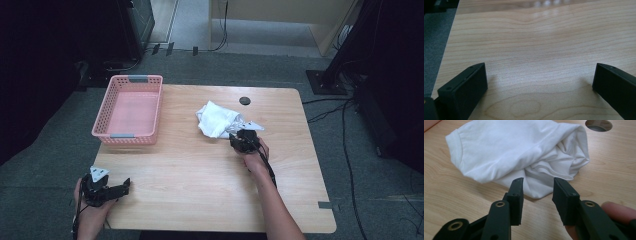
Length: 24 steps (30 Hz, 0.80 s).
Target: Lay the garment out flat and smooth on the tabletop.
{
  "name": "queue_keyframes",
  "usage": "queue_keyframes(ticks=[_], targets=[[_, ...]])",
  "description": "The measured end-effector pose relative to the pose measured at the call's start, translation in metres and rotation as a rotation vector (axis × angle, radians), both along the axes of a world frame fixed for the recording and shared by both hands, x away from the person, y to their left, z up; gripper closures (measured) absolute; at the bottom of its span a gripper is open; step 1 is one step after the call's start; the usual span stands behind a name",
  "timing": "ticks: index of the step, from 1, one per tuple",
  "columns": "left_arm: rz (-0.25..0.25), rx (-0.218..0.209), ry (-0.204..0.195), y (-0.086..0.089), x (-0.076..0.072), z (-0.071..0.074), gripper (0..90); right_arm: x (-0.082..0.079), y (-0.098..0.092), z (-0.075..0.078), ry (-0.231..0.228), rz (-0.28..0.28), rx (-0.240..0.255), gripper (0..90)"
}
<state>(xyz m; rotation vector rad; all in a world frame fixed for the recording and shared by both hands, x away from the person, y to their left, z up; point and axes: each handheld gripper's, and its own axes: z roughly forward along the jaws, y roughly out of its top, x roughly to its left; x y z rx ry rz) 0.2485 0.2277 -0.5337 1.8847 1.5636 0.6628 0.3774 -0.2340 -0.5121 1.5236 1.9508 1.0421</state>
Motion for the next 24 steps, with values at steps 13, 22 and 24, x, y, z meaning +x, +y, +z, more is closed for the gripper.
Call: queue_keyframes(ticks=[13, 22, 24], targets=[[0.000, 0.000, -0.001, 0.000, 0.000, 0.000, 0.0, 0.020, 0.020, -0.018, 0.028, 0.022, -0.022, 74.2], [0.013, 0.001, 0.001, -0.006, -0.001, 0.000, 0.0, 0.014, 0.020, -0.021, 0.009, 0.030, 0.003, 86.0], [0.015, 0.001, 0.001, -0.008, -0.001, 0.000, 0.0, 0.012, 0.020, -0.021, 0.008, 0.037, 0.004, 87.6]])
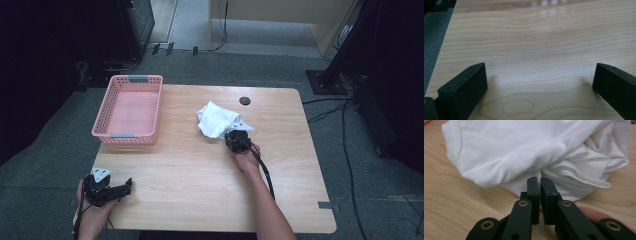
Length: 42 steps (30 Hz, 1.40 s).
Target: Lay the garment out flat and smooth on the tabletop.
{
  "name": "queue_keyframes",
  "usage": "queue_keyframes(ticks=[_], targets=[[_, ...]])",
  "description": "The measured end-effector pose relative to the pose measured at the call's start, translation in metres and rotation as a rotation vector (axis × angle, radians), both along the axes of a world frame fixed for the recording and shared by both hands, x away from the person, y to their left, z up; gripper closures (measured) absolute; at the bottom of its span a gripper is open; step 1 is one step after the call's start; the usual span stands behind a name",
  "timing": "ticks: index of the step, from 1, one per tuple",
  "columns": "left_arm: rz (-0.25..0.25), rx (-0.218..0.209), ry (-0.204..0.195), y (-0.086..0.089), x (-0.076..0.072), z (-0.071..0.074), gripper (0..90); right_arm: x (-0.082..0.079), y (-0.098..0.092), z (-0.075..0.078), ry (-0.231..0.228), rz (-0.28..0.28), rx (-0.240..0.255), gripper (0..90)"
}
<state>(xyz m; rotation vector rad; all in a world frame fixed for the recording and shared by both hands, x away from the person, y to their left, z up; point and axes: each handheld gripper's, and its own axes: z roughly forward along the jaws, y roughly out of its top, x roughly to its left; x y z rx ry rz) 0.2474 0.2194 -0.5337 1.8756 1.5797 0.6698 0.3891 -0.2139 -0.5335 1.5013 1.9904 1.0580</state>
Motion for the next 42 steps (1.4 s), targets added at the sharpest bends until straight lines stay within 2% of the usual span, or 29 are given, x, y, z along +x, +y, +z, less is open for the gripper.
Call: queue_keyframes(ticks=[6, 11, 14, 18, 21, 25, 31, 35, 39, 42], targets=[[0.021, 0.002, 0.007, -0.004, -0.002, 0.001, 0.0, -0.005, 0.001, 0.000, -0.005, 0.003, -0.011, 88.1], [0.001, 0.016, 0.001, -0.016, -0.004, 0.001, 0.0, -0.010, 0.000, 0.000, -0.006, 0.011, -0.014, 88.3], [-0.006, -0.001, 0.002, -0.025, -0.003, 0.003, 0.0, -0.012, 0.000, 0.000, -0.008, 0.015, -0.021, 88.2], [-0.049, -0.021, -0.023, -0.044, -0.001, 0.010, 0.0, -0.013, -0.002, 0.000, 0.001, 0.016, 0.000, 88.2], [-0.064, -0.027, -0.034, -0.050, 0.002, 0.014, 0.0, -0.014, -0.002, 0.000, -0.002, 0.018, -0.006, 88.2], [-0.094, -0.068, -0.048, -0.063, 0.010, 0.020, 0.0, -0.016, -0.002, 0.000, -0.005, 0.021, -0.011, 88.2], [-0.116, -0.088, -0.059, -0.077, 0.016, 0.025, 0.3, -0.018, -0.002, 0.000, -0.004, 0.029, -0.011, 88.2], [-0.148, -0.078, -0.067, -0.089, 0.019, 0.027, 0.3, -0.021, -0.003, 0.000, -0.005, 0.044, -0.010, 88.2], [-0.156, -0.080, -0.072, -0.095, 0.020, 0.027, 0.4, -0.023, -0.004, 0.000, -0.002, 0.051, -0.007, 88.2], [-0.172, -0.080, -0.061, -0.103, 0.022, 0.029, 0.3, -0.027, -0.004, 0.000, -0.002, 0.060, -0.010, 88.2]])
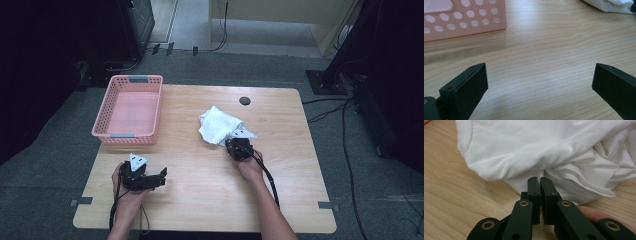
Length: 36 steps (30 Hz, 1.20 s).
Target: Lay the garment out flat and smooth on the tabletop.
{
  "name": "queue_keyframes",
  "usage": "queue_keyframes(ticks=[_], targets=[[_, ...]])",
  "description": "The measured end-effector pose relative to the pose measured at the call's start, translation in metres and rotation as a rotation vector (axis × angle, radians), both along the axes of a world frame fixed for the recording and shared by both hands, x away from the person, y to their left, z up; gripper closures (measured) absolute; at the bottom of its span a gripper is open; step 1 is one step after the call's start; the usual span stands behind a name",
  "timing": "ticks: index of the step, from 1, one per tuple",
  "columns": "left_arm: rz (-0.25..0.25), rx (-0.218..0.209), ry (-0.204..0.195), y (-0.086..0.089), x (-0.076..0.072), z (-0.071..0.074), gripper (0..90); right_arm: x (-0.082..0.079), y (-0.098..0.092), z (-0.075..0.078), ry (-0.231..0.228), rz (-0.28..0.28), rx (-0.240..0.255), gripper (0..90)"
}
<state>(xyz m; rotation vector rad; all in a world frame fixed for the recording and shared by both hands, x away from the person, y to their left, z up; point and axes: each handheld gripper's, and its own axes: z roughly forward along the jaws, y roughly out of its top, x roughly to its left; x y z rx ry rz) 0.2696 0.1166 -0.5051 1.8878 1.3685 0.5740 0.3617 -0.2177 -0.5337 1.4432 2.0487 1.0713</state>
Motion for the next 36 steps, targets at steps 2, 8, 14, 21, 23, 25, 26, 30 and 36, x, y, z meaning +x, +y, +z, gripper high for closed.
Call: queue_keyframes(ticks=[2, 8, 14, 21, 23, 25, 26, 30, 36], targets=[[-0.004, -0.006, 0.000, -0.002, 0.001, 0.000, 0.3, -0.001, 0.000, 0.000, -0.004, 0.004, -0.005, 88.2], [-0.021, -0.002, 0.010, -0.011, 0.004, 0.000, 0.4, -0.007, 0.000, 0.000, -0.005, 0.014, -0.008, 88.2], [-0.030, 0.011, -0.013, -0.021, 0.008, 0.000, 4.6, -0.012, -0.002, 0.000, -0.007, 0.029, -0.006, 88.2], [-0.045, 0.011, -0.016, -0.034, 0.019, 0.001, 4.7, -0.018, -0.002, 0.000, -0.008, 0.036, -0.008, 88.2], [-0.050, 0.014, -0.017, -0.037, 0.021, 0.001, 4.7, -0.019, -0.002, 0.000, -0.009, 0.041, -0.009, 88.2], [-0.049, 0.019, -0.031, -0.040, 0.024, -0.001, 4.7, -0.019, -0.003, 0.000, -0.007, 0.041, -0.009, 88.2], [-0.045, 0.022, -0.036, -0.041, 0.025, -0.002, 5.3, -0.020, -0.003, 0.000, -0.008, 0.044, -0.009, 88.2], [-0.047, 0.012, -0.049, -0.045, 0.031, -0.004, 5.6, -0.021, -0.003, 0.000, -0.005, 0.047, -0.006, 88.2], [-0.060, 0.008, -0.049, -0.055, 0.040, -0.006, 5.6, -0.025, -0.003, 0.000, -0.010, 0.056, -0.012, 88.2]])
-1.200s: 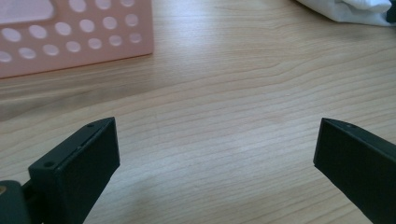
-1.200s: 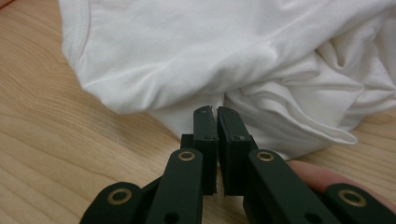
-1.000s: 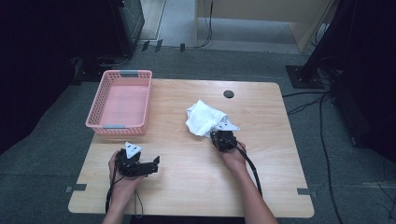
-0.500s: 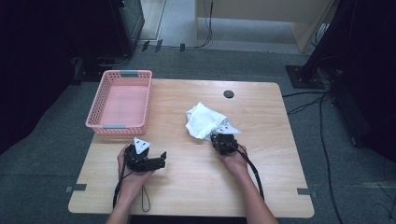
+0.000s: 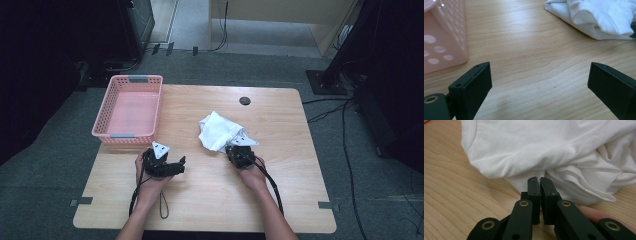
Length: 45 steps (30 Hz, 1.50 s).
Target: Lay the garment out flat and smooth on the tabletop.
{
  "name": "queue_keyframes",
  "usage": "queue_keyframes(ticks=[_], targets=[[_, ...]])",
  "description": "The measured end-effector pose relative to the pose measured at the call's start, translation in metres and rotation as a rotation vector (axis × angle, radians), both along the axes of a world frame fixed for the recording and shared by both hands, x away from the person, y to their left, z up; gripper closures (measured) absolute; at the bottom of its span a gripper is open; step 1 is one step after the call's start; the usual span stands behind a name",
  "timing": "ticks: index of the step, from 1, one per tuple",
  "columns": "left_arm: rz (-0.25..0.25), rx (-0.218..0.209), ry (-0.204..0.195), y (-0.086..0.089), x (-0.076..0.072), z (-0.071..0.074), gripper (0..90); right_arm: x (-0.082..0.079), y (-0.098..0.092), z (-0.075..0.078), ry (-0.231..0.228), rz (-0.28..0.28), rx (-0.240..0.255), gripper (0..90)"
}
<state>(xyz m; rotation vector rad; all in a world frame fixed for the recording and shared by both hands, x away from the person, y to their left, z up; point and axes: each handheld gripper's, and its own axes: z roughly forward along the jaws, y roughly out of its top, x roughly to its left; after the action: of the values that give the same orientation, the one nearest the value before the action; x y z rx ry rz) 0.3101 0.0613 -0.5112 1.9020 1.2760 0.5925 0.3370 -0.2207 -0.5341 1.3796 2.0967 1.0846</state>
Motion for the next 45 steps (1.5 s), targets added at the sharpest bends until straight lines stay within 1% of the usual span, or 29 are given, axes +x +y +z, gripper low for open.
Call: queue_keyframes(ticks=[1, 3, 6, 8, 9, 11, 13, 18, 19, 21, 26, 31, 36, 40, 45], targets=[[-0.002, -0.003, 0.005, -0.002, 0.002, -0.001, 5.6, 0.000, 0.000, 0.000, 0.001, 0.001, 0.002, 88.2], [-0.014, -0.023, 0.030, -0.005, 0.005, -0.002, 5.5, -0.001, 0.000, 0.000, 0.001, 0.005, 0.000, 88.2], [-0.035, 0.001, 0.034, -0.013, 0.010, -0.003, 5.5, -0.002, -0.001, 0.000, 0.001, 0.009, -0.002, 88.2], [-0.039, 0.010, 0.039, -0.017, 0.014, -0.005, 5.6, -0.003, -0.001, 0.000, -0.002, 0.011, -0.004, 88.2], [-0.041, 0.011, 0.041, -0.020, 0.016, -0.006, 5.6, -0.004, 0.000, 0.000, -0.003, 0.014, -0.008, 88.2], [-0.047, 0.014, 0.034, -0.023, 0.019, -0.009, 5.6, -0.004, 0.000, 0.000, -0.003, 0.016, -0.007, 88.2], [-0.043, 0.011, 0.035, -0.025, 0.021, -0.011, 6.2, -0.005, -0.001, 0.000, -0.004, 0.023, -0.007, 88.2], [-0.047, 0.007, 0.041, -0.030, 0.023, -0.015, 6.2, -0.009, -0.002, 0.000, -0.008, 0.037, -0.015, 88.2], [-0.052, 0.011, 0.040, -0.030, 0.023, -0.015, 6.2, -0.010, -0.001, 0.000, -0.010, 0.038, -0.018, 88.2], [-0.051, 0.004, 0.037, -0.030, 0.023, -0.015, 6.2, -0.013, -0.001, 0.000, -0.008, 0.044, -0.019, 88.2], [-0.036, -0.005, 0.048, -0.026, 0.025, -0.016, 6.2, -0.019, -0.004, 0.000, -0.009, 0.064, -0.016, 88.2], [-0.039, -0.002, 0.048, -0.024, 0.025, -0.016, 6.2, -0.027, -0.005, 0.000, -0.016, 0.083, -0.027, 88.2], [-0.032, -0.008, 0.057, -0.024, 0.027, -0.019, 6.2, -0.036, -0.006, 0.000, -0.011, 0.105, -0.022, 88.3], [-0.025, -0.015, 0.049, -0.025, 0.028, -0.019, 6.3, -0.042, -0.007, -0.001, -0.017, 0.119, -0.029, 88.3], [-0.012, -0.018, 0.046, -0.026, 0.030, -0.020, 6.4, -0.050, -0.008, -0.001, -0.008, 0.140, -0.018, 88.2]])
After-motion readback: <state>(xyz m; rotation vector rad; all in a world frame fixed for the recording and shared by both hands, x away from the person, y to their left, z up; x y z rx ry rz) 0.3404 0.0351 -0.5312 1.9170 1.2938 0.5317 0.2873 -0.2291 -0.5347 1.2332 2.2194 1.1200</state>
